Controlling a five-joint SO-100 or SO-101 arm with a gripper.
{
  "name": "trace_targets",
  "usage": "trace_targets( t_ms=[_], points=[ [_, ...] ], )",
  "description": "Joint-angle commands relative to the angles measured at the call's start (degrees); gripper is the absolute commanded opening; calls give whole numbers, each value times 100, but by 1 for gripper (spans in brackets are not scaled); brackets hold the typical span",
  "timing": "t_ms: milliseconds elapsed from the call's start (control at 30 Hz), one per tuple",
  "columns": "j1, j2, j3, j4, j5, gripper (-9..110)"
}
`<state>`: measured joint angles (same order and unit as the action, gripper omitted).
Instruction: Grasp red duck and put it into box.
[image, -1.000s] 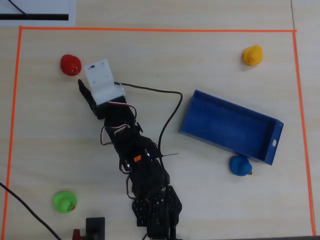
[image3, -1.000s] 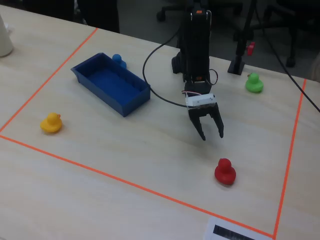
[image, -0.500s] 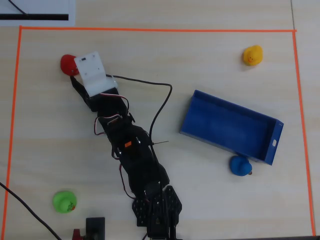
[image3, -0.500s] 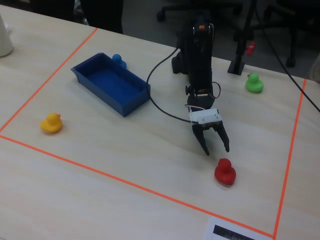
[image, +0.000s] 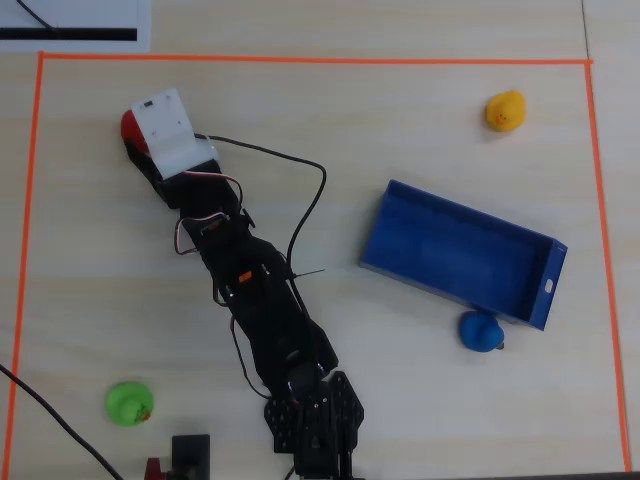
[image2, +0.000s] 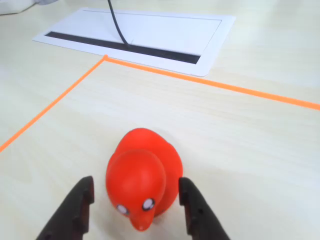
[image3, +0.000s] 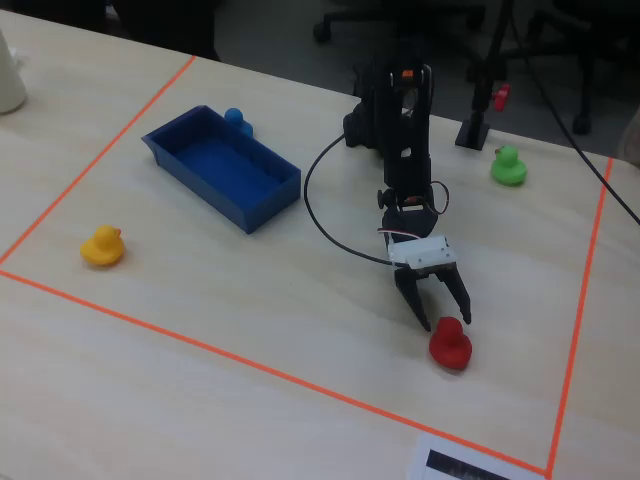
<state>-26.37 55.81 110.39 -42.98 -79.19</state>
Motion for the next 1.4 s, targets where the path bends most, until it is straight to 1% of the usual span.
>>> trace_targets(
  t_ms=[0, 500, 667, 700, 767, 1067, 1167, 1200, 1300, 1367],
  points=[
    [-88, -35, -396, 35, -44, 23],
    [-158, -229, -633, 132, 70, 21],
    [-141, -211, -659, -62, 105, 15],
    [-141, -193, -659, -79, 105, 11],
    [-123, -185, -659, -132, 105, 0],
    [-18, 255, -369, -26, 44, 0],
    [220, 1011, -308, 686, 308, 0],
    [369, 1345, -334, 1151, 448, 0],
    [1002, 2426, -624, 3041, 949, 0],
    [1503, 3120, -668, 4017, 1107, 0]
  ],
)
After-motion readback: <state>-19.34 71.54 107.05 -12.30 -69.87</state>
